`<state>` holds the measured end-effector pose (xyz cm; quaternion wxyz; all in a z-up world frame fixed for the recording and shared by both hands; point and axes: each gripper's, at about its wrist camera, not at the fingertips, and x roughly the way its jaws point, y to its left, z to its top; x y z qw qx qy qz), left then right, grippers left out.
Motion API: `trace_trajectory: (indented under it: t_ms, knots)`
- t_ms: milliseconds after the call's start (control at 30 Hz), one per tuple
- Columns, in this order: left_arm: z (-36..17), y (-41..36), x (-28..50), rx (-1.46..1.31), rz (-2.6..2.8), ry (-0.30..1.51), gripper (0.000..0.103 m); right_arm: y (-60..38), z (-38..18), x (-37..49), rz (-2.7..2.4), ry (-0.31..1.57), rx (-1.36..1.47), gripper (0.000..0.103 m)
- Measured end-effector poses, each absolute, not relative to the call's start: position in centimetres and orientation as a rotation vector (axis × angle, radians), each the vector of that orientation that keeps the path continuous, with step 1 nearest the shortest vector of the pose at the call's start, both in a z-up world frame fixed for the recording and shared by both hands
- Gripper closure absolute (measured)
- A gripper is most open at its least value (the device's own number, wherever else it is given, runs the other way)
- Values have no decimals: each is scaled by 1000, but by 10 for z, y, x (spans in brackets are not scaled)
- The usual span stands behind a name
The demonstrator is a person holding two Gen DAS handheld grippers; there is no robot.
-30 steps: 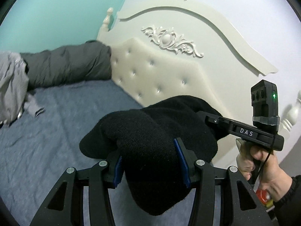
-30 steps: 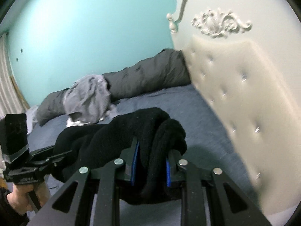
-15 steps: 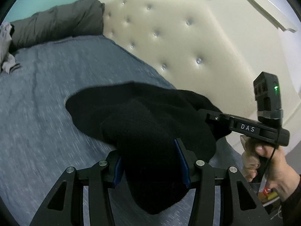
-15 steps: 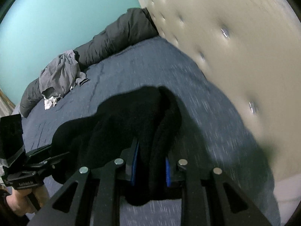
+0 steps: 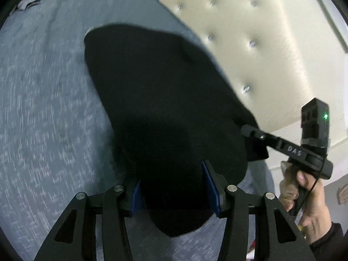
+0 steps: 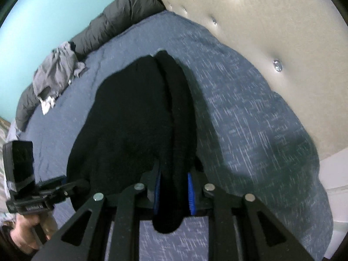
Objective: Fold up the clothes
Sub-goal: 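Lift the bundle end with both grippers and fold it over onto itself, then open both grippers to release the folded sweatshirt and press it flat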
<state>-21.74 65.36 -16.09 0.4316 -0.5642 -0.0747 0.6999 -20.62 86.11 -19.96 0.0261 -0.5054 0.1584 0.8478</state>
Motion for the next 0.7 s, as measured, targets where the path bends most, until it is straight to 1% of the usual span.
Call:
trace_trajectory:
  t_ms: [33, 67, 133, 233, 333, 367, 433, 467, 500, 600, 633, 700]
  knots:
    - [-158, 650, -217, -1403, 1748, -181, 48, 861, -197, -203, 2607, 435, -1555, 80]
    - [-154, 646, -216, -1395, 1753, -175, 48, 862, -193, -200, 2601, 409, -1534, 80]
    - [-142, 637, -215, -1365, 1780, -146, 49, 867, -181, -194, 2609, 406, -1468, 77]
    - [-117, 622, -213, -1266, 1857, -107, 49, 868, -158, -184, 2690, 414, -1324, 77]
    - [-102, 626, -211, -1196, 1875, -75, 49, 858, -154, -187, 2753, 408, -1296, 78]
    - [-99, 631, -208, -1183, 1868, -58, 49, 855, -157, -190, 2763, 407, -1311, 79]
    - [-96, 641, -203, -1156, 1856, -19, 49, 846, -164, -196, 2774, 386, -1341, 89]
    - [-96, 648, -200, -1143, 1850, 8, 49, 844, -170, -199, 2769, 371, -1359, 90]
    - [-99, 653, -197, -1140, 1842, 33, 49, 842, -176, -201, 2764, 366, -1378, 94]
    - [-115, 662, -192, -1148, 1836, 98, 51, 854, -199, -197, 2713, 411, -1385, 101]
    - [-121, 664, -192, -1152, 1840, 117, 51, 859, -206, -195, 2694, 429, -1385, 103]
    - [-130, 666, -193, -1163, 1844, 119, 53, 868, -220, -190, 2672, 473, -1371, 103]
